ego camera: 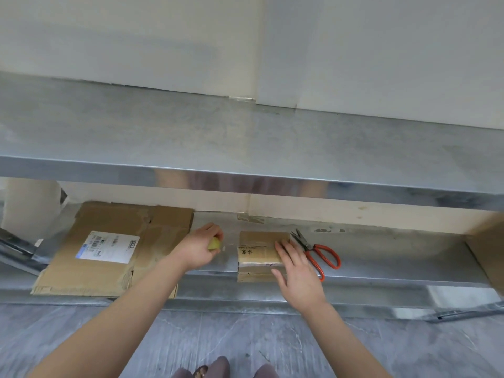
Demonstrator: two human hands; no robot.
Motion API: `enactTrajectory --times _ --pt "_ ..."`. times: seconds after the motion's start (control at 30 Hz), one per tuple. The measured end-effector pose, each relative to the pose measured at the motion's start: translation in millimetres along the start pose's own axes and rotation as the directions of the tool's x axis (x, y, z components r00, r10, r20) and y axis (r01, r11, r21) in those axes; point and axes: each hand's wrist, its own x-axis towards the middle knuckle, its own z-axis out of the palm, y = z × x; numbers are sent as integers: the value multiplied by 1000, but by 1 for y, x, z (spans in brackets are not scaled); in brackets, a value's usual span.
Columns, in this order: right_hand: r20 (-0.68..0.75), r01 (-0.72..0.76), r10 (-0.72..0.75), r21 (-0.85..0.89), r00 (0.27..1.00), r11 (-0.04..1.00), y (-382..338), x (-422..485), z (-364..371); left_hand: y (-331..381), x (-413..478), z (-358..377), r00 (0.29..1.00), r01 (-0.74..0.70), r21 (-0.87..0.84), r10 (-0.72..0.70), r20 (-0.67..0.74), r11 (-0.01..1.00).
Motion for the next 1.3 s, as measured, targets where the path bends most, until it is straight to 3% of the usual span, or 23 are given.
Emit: enactTrajectory --times 0.3,0.53,0.87,1.0,1.3 --pt "14 18 -18 1 1000 1000 2 -2 0 0 2 12 990 139 -160 -133 45 977" --pt "-96 -90 124 301 988 949 -5 8 -2 8 -7 10 981 193 -251 -187 48 949" --pt "-50 -164 213 478 976 863 -1 19 -1 6 -10 2 995 103 -199 -104 7 975" --pt "-43 -159 206 485 978 860 1 19 -2 6 -10 -4 998 17 -119 -10 61 993" --pt "-17 -176 207 467 978 866 -1 19 -4 3 3 -33 993 -58 86 49 107 995"
